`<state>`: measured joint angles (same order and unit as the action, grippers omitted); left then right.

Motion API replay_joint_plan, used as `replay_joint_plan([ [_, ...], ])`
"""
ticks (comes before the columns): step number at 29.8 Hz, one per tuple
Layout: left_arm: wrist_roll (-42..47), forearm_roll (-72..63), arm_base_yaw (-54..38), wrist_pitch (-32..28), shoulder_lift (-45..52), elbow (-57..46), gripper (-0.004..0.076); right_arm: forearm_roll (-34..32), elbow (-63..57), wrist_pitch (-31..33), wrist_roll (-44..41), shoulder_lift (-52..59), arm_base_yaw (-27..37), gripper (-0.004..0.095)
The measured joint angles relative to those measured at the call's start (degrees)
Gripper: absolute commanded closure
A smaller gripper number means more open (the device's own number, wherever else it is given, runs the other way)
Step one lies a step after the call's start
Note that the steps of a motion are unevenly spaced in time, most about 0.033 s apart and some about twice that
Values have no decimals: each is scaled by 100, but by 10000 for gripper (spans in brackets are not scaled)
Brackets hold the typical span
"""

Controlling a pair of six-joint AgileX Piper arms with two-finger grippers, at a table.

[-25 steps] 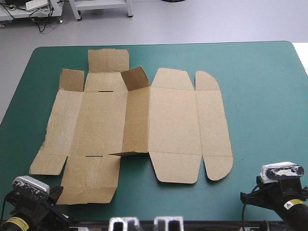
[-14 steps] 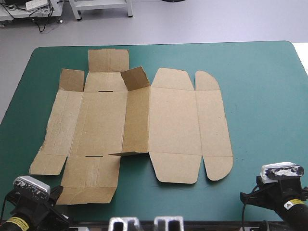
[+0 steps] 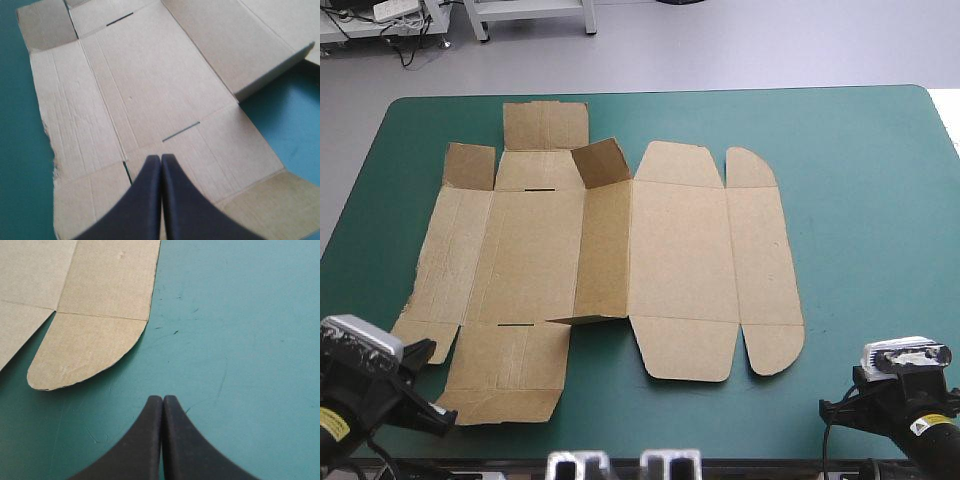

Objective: Fold the box

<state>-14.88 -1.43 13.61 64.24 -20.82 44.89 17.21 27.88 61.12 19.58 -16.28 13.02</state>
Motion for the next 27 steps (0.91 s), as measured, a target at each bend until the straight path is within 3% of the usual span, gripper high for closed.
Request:
replay_joint_plan([
  [7,29,777,0,-1007,-1186,630,734,0,0,0,0,0,0,932],
  [13,2039,3096,0,-1291,-2089,683,734,0,0,0,0,0,0,932],
  [19,2994,4507,-44,-1159,-2960,769,722,0,0,0,0,0,0,932],
  [23,3126,4527,-660,-1135,-3645,1097,710,0,0,0,0,0,0,932],
  [27,2521,3465,-1877,-1156,-4462,1604,710,0,0,0,0,0,0,932],
])
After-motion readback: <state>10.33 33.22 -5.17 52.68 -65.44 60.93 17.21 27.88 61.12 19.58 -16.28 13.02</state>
